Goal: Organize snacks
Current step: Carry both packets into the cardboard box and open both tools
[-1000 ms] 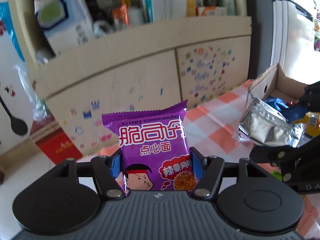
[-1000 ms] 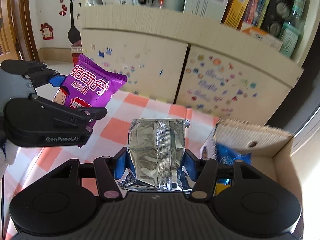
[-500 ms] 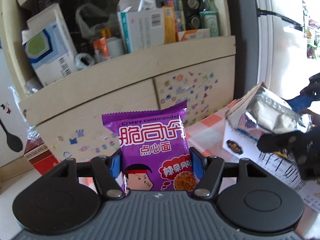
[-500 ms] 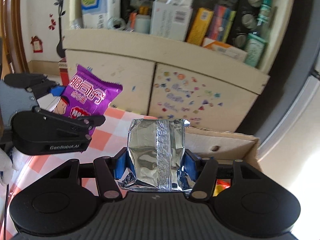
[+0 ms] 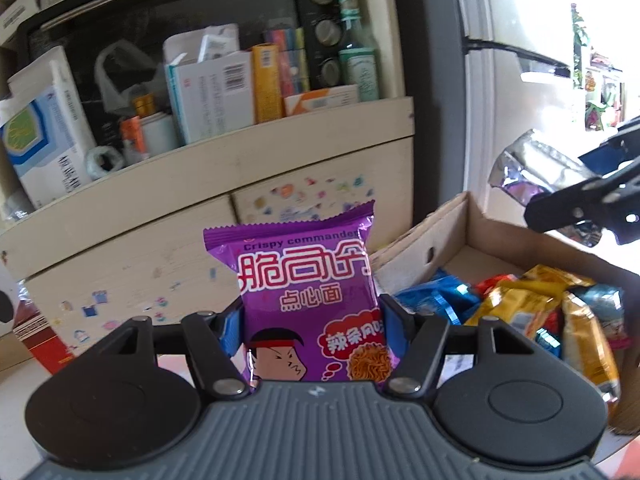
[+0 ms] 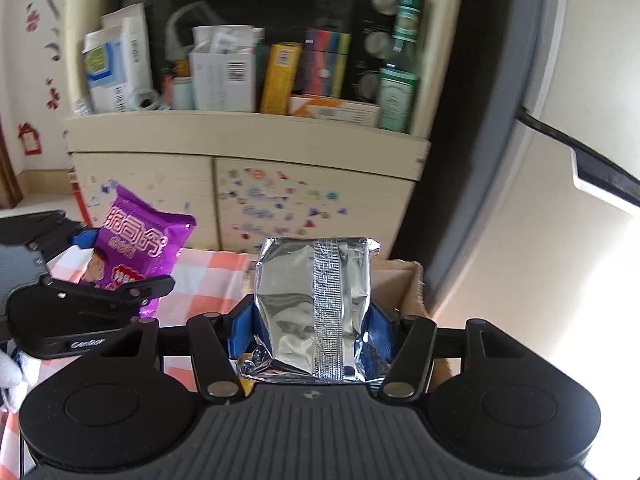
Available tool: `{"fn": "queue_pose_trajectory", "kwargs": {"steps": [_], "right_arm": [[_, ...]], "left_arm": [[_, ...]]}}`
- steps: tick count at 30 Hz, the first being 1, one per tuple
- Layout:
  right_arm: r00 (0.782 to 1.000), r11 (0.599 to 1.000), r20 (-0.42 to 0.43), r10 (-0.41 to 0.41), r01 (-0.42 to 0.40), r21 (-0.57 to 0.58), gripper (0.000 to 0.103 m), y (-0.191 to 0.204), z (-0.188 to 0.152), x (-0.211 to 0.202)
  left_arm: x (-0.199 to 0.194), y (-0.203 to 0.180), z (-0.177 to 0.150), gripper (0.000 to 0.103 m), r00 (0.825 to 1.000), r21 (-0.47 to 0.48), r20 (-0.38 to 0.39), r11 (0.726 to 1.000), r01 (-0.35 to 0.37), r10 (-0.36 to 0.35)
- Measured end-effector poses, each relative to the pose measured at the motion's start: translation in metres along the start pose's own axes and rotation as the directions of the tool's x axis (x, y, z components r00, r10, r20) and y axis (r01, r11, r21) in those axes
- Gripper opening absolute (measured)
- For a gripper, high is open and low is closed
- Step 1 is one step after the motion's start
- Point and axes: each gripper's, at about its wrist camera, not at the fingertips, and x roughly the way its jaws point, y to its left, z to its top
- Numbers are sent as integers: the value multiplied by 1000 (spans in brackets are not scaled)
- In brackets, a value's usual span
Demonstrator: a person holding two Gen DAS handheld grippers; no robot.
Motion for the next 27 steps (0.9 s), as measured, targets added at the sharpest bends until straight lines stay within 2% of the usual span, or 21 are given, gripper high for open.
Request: {"fn": "queue_pose_trajectory", "kwargs": {"steps": [8,15,25,26,27], "right_arm": [[999,996,-10,-37,38,83,65,-26,-4,4],[999,988,-18,-52,54,148,65,-41,-8,2],[998,967,-39,-54,62,248,65,-62,-11,6],[998,965,-43,-55,64,256,65,-63,-11,7],[997,961,-46,-57,67,268,67,-64,-12,9]], "left_arm": [[8,-37,7,65,995,-11,2,995,104,-104],[6,-63,15,65,978,-12,6,978,208,-208],[14,-107,8,66,934,-20,-29,934,357,-357],[13,-110,6,68,931,-20,-25,931,365,-365],[12,-112,6,77,927,-22,-28,927,374,-375]]}}
